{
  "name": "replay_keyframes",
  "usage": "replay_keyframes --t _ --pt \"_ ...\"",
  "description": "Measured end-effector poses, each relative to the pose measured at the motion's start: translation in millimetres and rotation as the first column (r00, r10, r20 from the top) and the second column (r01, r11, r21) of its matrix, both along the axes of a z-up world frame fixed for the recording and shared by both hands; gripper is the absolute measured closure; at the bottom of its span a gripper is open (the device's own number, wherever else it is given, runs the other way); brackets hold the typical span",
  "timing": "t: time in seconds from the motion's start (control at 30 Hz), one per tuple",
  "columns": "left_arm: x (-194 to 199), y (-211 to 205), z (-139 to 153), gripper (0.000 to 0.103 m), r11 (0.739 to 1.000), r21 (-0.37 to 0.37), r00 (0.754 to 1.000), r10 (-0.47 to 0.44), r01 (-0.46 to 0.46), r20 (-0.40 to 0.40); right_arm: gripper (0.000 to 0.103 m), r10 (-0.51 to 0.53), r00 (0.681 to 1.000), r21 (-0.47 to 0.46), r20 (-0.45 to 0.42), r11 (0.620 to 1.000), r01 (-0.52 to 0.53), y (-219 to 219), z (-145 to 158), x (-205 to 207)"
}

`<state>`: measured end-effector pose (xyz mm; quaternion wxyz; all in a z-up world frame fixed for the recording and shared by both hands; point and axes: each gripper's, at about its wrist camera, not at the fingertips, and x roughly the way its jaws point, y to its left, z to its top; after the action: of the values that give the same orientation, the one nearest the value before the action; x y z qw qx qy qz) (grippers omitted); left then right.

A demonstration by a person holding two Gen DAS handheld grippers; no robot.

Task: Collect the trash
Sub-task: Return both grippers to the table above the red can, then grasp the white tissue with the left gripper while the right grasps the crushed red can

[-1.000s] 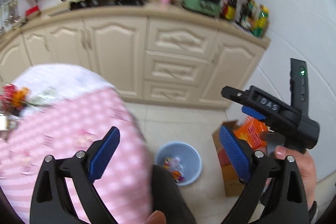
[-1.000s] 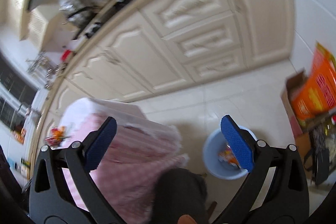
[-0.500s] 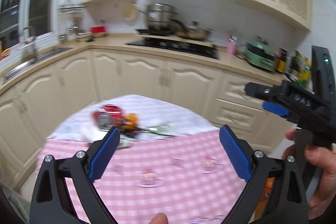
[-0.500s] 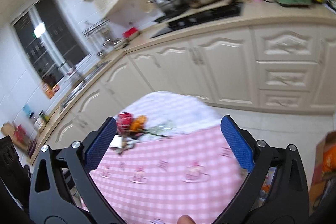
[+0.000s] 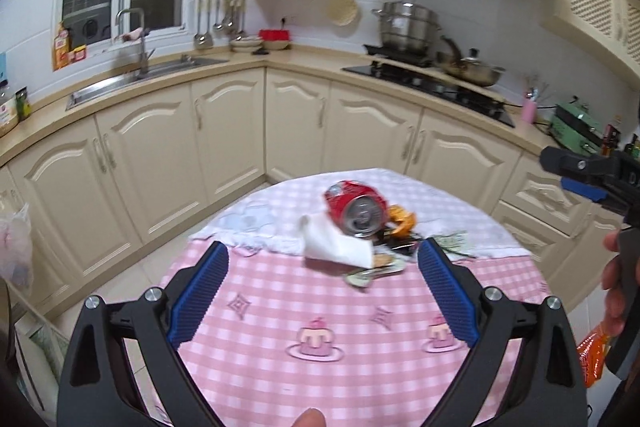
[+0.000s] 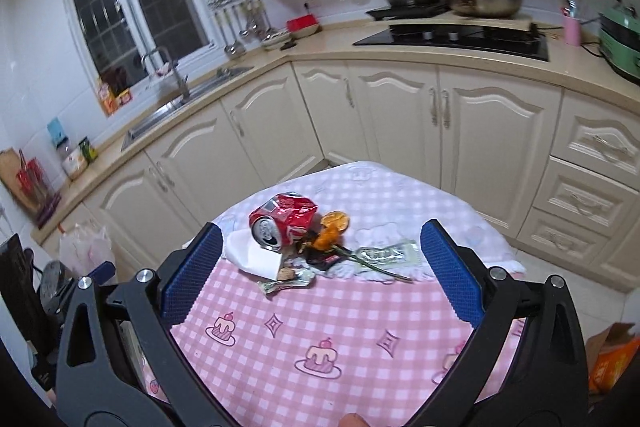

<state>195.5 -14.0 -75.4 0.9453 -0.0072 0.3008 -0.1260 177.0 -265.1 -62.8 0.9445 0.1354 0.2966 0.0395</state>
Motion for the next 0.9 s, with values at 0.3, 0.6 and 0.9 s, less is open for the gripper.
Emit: replay_keyframes --t 0.3,0.6,0.9 --pt "46.8 1.7 -38.2 0.010 0.999 0.037 0.998 0.026 -0.024 -0.054 0.006 0.062 0.997 -0.043 -0.052 0.997 -0.064 20.2 -20.9 37.5" --pt "124.0 -18.2 -100.1 0.010 0.997 0.074 0.982 0.023 -0.009 -0.188 0.006 0.106 0.986 -0.067 -0.126 0.991 -0.115 34.2 -52.1 74.6" --pt "158.0 -30.3 -126.5 0.040 0.998 -0.014 0.960 -0.062 0.061 -0.273 0.006 0.192 0.955 -0.098 -0.228 0.971 -0.219 72.5 -85.7 139.9"
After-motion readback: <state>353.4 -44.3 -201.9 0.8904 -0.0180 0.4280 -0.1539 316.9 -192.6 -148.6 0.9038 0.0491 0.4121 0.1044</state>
